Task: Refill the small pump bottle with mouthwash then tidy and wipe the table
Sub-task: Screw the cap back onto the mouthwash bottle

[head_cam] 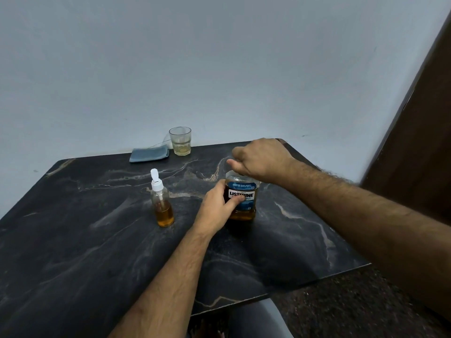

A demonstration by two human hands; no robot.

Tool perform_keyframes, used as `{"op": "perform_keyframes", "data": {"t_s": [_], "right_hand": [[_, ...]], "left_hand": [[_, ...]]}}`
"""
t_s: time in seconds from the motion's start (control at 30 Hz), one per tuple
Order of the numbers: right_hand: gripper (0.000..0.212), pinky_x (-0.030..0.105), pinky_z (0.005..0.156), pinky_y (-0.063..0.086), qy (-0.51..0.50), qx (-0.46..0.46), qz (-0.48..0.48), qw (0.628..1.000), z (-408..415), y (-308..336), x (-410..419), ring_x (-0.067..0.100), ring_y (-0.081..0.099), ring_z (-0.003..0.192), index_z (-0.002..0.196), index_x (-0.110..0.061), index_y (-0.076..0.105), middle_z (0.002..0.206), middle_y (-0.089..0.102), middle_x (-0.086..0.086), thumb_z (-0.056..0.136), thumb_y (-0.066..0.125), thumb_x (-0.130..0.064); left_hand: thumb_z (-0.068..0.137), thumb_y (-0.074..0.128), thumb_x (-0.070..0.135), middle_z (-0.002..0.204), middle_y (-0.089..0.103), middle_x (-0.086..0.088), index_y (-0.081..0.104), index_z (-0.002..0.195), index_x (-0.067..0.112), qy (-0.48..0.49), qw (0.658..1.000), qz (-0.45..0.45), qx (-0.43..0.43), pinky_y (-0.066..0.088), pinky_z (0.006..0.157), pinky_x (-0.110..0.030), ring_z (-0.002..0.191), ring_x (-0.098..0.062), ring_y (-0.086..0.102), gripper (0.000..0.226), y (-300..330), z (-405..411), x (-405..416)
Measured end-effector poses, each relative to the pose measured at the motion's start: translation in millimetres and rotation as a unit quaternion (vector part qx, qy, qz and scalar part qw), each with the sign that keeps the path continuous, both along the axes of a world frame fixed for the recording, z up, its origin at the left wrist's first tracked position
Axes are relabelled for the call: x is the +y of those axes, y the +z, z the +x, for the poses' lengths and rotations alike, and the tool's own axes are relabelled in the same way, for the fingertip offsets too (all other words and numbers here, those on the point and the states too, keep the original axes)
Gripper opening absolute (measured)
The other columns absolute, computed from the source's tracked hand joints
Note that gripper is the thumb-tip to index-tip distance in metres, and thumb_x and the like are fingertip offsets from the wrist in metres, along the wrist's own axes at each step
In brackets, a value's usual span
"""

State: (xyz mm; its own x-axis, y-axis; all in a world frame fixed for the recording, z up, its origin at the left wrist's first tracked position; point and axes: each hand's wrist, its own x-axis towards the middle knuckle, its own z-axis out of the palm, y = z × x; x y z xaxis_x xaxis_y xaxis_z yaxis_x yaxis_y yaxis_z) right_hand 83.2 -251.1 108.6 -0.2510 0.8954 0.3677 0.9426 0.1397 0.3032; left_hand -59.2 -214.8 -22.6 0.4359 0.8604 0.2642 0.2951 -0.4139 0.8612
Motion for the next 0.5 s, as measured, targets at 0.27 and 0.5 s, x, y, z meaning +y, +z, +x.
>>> {"op": "perform_keyframes", "data": {"t_s": [0.27,0.5], "right_hand": [[0.046,0.031,0.055,0.028,-0.080,0.061,0.048,0.994,-17,-9,-5,0.021,0.045,0.068,0.092,-0.020,0.065,0.067,0.045,-0.003,0.101,0.028,-0.045],[0.044,0.032,0.059,0.034,-0.096,0.119,0.065,0.986,-22,-14,-6,0.018,0.048,0.069,0.088,-0.019,0.063,0.064,0.041,-0.006,0.101,0.028,-0.043]], "left_hand": [[0.086,0.073,0.036,0.118,0.068,0.007,0.056,0.123,0.024,0.048,0.998,0.032,0.019,0.043,0.091,-0.025,0.111,-0.007,0.059,0.042,1,4,-9],[0.086,0.074,0.035,0.118,0.068,0.006,0.056,0.123,0.025,0.039,0.999,0.010,0.027,0.044,0.092,-0.026,0.112,-0.008,0.060,0.043,7,0,-11]]}}
